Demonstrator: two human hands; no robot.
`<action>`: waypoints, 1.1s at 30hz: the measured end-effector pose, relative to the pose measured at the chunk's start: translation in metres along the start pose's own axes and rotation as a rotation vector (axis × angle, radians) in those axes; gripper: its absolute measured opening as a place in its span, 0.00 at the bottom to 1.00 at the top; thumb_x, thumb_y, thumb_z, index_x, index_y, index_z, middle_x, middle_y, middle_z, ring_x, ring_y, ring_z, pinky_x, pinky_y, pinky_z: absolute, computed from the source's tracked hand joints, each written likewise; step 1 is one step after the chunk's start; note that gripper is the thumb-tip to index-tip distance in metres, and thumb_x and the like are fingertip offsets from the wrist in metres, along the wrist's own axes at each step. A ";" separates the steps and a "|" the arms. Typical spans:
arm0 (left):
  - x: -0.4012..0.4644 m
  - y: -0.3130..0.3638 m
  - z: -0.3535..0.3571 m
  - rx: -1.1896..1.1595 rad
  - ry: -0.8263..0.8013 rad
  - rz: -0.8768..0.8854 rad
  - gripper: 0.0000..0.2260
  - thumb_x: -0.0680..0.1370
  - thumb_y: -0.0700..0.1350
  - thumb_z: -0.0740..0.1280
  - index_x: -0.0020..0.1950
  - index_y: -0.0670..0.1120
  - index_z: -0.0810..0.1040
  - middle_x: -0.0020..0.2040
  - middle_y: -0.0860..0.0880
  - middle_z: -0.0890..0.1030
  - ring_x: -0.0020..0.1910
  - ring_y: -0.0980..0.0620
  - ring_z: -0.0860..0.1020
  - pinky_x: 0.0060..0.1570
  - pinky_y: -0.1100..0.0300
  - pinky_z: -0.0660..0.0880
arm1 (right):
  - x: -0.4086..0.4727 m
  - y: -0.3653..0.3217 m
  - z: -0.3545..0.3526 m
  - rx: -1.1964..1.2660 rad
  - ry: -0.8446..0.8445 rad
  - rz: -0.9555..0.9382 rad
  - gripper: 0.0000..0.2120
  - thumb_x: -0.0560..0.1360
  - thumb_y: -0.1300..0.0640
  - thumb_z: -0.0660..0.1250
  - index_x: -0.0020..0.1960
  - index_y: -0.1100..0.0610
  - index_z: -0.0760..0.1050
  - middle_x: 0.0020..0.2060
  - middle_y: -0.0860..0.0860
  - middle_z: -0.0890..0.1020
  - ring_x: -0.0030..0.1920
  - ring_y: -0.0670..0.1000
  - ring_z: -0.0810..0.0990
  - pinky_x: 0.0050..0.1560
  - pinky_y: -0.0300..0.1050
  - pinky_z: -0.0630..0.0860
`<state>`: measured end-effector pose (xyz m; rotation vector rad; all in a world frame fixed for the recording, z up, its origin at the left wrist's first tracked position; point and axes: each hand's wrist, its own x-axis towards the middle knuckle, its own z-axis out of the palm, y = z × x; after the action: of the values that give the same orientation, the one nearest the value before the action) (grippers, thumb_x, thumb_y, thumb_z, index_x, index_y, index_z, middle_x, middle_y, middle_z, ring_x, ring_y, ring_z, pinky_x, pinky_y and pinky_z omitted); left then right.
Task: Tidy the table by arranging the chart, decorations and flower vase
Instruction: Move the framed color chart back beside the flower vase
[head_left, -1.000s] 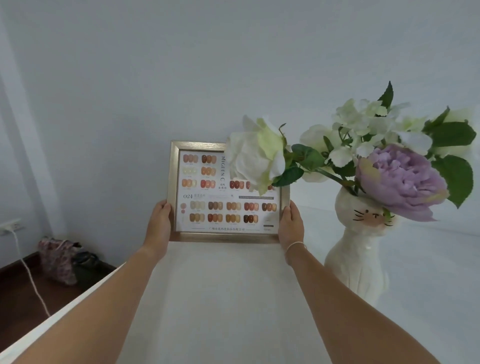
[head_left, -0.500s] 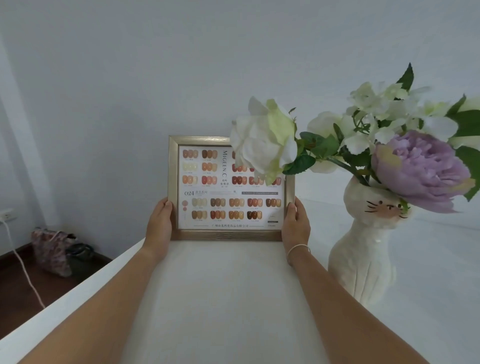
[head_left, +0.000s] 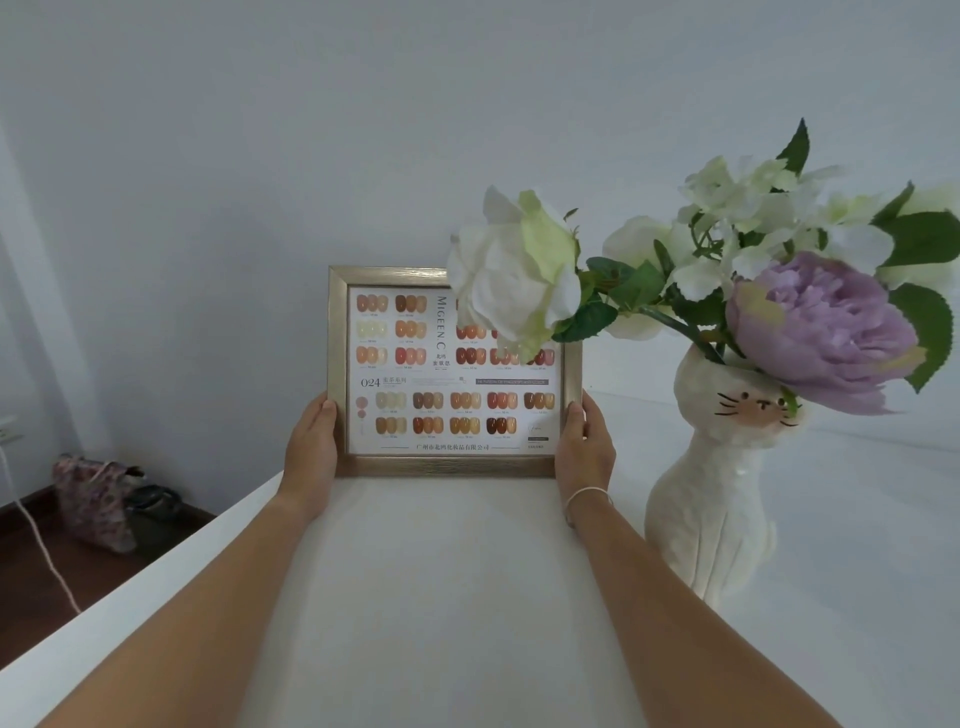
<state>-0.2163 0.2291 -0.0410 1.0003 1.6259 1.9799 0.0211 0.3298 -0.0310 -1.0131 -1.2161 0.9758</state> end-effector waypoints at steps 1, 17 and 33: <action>-0.001 0.001 0.001 0.007 0.003 0.008 0.14 0.80 0.49 0.52 0.58 0.52 0.75 0.55 0.50 0.80 0.55 0.52 0.78 0.56 0.54 0.73 | -0.001 -0.001 -0.001 -0.002 0.000 0.003 0.18 0.79 0.51 0.53 0.68 0.48 0.66 0.52 0.46 0.74 0.52 0.48 0.72 0.38 0.29 0.67; -0.071 0.022 -0.007 0.248 0.124 0.032 0.20 0.80 0.49 0.53 0.72 0.48 0.62 0.73 0.48 0.65 0.71 0.49 0.62 0.64 0.58 0.58 | -0.061 -0.012 -0.039 -0.262 -0.152 -0.186 0.22 0.78 0.52 0.56 0.71 0.48 0.59 0.69 0.48 0.65 0.60 0.41 0.66 0.61 0.36 0.60; -0.210 0.061 0.012 0.489 -0.119 0.143 0.15 0.80 0.46 0.57 0.66 0.50 0.71 0.67 0.48 0.73 0.57 0.54 0.71 0.58 0.61 0.64 | -0.158 -0.048 -0.155 -0.446 -0.422 -0.371 0.20 0.76 0.53 0.60 0.68 0.50 0.65 0.65 0.47 0.72 0.64 0.46 0.71 0.64 0.37 0.66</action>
<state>-0.0587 0.0775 -0.0405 1.4128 2.0690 1.5939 0.1620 0.1527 -0.0367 -0.8903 -1.9568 0.6506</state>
